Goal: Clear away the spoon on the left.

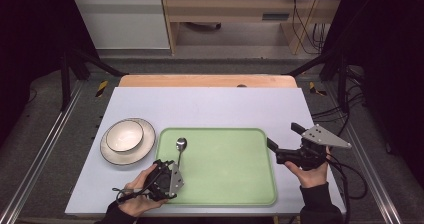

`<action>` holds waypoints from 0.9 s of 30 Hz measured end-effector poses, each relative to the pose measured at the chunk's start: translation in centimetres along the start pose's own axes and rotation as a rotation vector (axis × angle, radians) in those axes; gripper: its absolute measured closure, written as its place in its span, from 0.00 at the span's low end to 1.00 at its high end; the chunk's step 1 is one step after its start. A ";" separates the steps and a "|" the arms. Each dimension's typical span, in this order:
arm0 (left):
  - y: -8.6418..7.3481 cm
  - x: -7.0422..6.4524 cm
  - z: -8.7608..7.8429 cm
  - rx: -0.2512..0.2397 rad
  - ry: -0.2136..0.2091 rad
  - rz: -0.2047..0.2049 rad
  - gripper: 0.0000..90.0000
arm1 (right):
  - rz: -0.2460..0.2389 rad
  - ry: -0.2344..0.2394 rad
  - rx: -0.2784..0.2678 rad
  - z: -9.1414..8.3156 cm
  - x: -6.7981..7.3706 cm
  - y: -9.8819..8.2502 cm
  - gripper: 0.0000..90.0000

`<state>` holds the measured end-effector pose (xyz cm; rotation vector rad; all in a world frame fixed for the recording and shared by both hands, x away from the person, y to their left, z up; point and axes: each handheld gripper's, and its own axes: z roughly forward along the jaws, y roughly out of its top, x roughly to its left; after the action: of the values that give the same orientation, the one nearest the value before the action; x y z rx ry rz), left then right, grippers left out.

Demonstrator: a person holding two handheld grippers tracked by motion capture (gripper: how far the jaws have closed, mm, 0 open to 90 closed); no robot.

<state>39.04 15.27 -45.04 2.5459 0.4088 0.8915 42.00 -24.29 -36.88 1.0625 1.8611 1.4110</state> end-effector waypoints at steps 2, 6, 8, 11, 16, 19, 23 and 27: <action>0.0 0.0 0.1 -0.007 -0.002 -0.011 0.35 | -0.001 0.000 0.002 0.0 0.0 0.0 0.05; 0.0 0.1 0.0 -0.002 -0.016 -0.006 0.31 | -0.001 0.000 0.002 0.0 0.0 0.0 0.05; 0.0 0.1 0.0 0.000 -0.024 -0.009 0.28 | 0.000 0.000 0.003 0.0 0.0 0.0 0.05; 0.0 0.1 0.2 0.007 -0.031 -0.021 0.25 | -0.001 0.000 0.003 0.0 0.0 0.0 0.05; 0.0 0.1 0.3 0.021 -0.039 -0.024 0.21 | -0.001 0.000 0.003 0.0 0.0 0.0 0.04; 0.0 0.2 0.2 0.013 -0.042 -0.034 0.19 | -0.001 -0.001 0.002 0.0 0.0 0.0 0.04; -0.1 0.2 0.2 0.016 -0.058 -0.038 0.16 | -0.001 -0.001 0.001 0.0 0.0 0.0 0.04; 0.0 0.1 0.1 0.019 -0.085 -0.043 0.15 | -0.001 0.000 0.002 0.0 0.0 0.0 0.04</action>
<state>39.23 15.26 -45.04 2.5717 0.4467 0.7636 42.01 -24.34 -36.87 1.0623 1.8630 1.4089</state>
